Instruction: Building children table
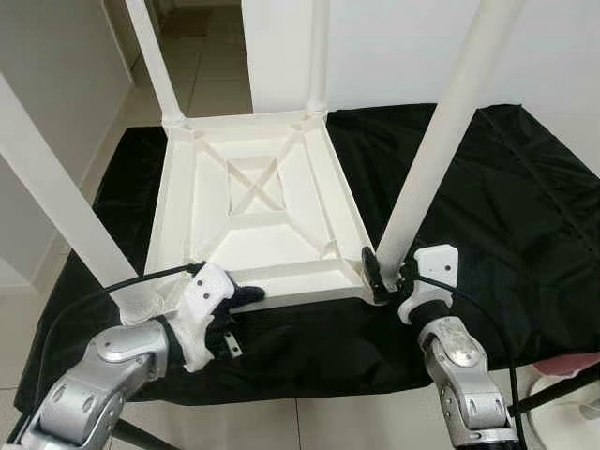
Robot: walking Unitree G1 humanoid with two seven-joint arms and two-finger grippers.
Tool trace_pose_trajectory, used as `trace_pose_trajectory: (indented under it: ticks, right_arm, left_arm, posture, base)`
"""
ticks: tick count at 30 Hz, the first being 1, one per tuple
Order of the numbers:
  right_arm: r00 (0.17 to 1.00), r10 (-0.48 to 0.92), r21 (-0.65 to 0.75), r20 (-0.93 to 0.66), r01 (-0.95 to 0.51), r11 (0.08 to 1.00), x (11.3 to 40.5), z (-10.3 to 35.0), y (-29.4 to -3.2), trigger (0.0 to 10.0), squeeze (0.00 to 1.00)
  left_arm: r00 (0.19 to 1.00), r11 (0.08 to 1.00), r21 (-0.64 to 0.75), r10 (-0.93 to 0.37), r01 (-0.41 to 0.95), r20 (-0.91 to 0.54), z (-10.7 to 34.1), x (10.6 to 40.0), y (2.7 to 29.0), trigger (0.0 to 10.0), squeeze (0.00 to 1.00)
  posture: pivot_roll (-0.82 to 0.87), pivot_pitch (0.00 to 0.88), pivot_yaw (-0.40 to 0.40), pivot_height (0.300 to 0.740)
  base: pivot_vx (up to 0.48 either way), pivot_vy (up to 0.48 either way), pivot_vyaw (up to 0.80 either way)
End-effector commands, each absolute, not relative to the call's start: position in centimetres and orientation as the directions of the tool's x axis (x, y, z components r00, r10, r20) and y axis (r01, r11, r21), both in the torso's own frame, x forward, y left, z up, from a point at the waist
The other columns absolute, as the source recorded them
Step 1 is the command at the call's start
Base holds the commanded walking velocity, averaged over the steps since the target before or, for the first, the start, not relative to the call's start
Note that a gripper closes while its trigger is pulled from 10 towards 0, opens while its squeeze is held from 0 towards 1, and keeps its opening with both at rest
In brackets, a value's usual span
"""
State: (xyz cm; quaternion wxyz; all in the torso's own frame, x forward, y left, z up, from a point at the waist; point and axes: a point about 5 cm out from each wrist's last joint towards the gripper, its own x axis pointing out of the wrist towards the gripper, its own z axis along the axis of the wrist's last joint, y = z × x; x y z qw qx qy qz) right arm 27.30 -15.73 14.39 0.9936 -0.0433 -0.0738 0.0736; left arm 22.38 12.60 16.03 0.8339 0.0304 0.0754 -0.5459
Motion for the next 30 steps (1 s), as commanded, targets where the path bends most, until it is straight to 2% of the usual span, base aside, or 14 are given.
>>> trace_pose_trajectory:
  ticks: [1,6,7,16,20,22,23,25,27,30]
  right_arm:
    - [0.981,0.156,-0.111,0.112,-0.144,0.983,27.3,13.8,-15.9,10.0,0.00]
    - [0.982,0.168,-0.120,0.089,-0.157,0.980,27.1,13.4,-15.8,10.0,0.00]
    - [0.981,0.173,-0.125,0.088,-0.162,0.979,27.3,13.4,-15.7,10.0,0.00]
    - [0.974,0.213,-0.127,0.081,-0.202,0.971,27.7,13.4,-15.3,10.0,0.00]
    - [0.966,0.241,-0.078,0.097,-0.234,0.969,27.7,13.7,-15.0,10.0,0.00]
    - [0.966,0.241,-0.078,0.097,-0.234,0.969,27.7,13.7,-15.0,10.0,0.00]
    - [0.962,0.252,-0.069,0.108,-0.246,0.967,27.8,13.9,-14.8,10.0,0.00]
    - [0.962,0.252,-0.069,0.108,-0.246,0.967,27.8,13.9,-14.8,10.0,0.00]
    - [0.952,0.281,-0.056,0.125,-0.276,0.960,27.8,14.2,-14.2,10.0,0.00]
    - [0.942,0.300,-0.034,0.150,-0.298,0.954,27.9,14.7,-13.6,10.0,0.00]
  left_arm:
    - [0.314,0.327,-0.068,-0.937,0.943,-0.151,16.2,21.8,12.3,10.0,0.00]
    - [0.313,0.327,-0.096,-0.939,0.940,-0.142,16.5,21.7,11.8,10.0,0.00]
    - [0.344,0.356,-0.101,-0.932,0.929,-0.114,17.0,22.0,11.3,10.0,0.00]
    - [0.382,0.390,-0.103,-0.920,0.915,-0.088,18.2,23.0,10.8,10.0,0.00]
    - [0.435,0.439,-0.101,-0.898,0.893,-0.056,18.6,23.6,10.8,10.0,0.00]
    - [0.435,0.439,-0.101,-0.898,0.893,-0.056,18.6,23.6,10.8,10.0,0.00]
    - [0.465,0.467,-0.111,-0.884,0.877,-0.046,18.7,24.0,10.6,10.0,0.00]
    - [0.465,0.467,-0.111,-0.884,0.877,-0.046,18.7,24.0,10.6,10.0,0.00]
    - [0.518,0.512,-0.164,-0.855,0.843,-0.009,18.5,24.9,9.8,10.0,0.00]
    - [0.604,0.591,-0.167,-0.796,0.789,0.035,18.2,25.9,8.4,10.0,0.00]
  posture:
    - [-0.06,0.053,0.045,0.740]
    - [-0.05,0.062,0.045,0.740]
    - [-0.05,0.067,0.048,0.740]
    - [-0.05,0.078,0.044,0.740]
    - [-0.03,0.075,0.040,0.740]
    - [-0.03,0.075,0.040,0.740]
    - [-0.03,0.079,0.034,0.740]
    - [-0.03,0.079,0.034,0.740]
    - [-0.03,0.076,0.023,0.740]
    - [-0.04,0.074,0.010,0.740]
  base:
    - [0.000,0.000,0.00]
    - [0.000,0.000,0.00]
    - [0.000,0.000,0.00]
    - [0.000,0.000,0.00]
    - [0.000,0.000,0.00]
    - [0.000,0.000,0.00]
    - [0.000,0.000,0.00]
    - [0.000,0.000,0.00]
    - [0.000,0.000,0.00]
    - [0.000,0.000,0.00]
